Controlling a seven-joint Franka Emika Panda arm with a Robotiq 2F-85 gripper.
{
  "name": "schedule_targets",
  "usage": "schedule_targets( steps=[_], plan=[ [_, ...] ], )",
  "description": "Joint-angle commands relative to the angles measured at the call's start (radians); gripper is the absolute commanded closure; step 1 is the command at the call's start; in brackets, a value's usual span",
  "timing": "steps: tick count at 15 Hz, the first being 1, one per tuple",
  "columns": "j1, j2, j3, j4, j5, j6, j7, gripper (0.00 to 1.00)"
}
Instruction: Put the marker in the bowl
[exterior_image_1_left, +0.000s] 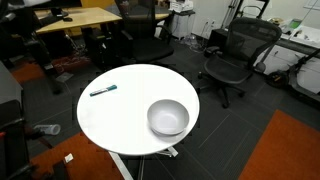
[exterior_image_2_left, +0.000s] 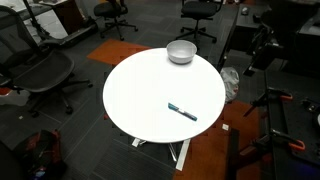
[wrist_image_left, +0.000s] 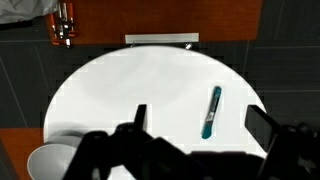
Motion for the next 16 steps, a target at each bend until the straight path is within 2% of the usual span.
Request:
schedule_targets(
  steps=[1,8,11,16],
  plan=[
    [0.011,0.143,0.027,0.049,0.011,0.098,0.051,0.0],
    [0.011,0.378,0.067,0.152,-0.029,0.22,0.174,0.0],
    [0.013,0.467,0.073,0.206,-0.113,0.234,0.298,0.0],
    [0.065,0.606,0.033,0.299,-0.216,0.233,0.448,0.0]
  ],
)
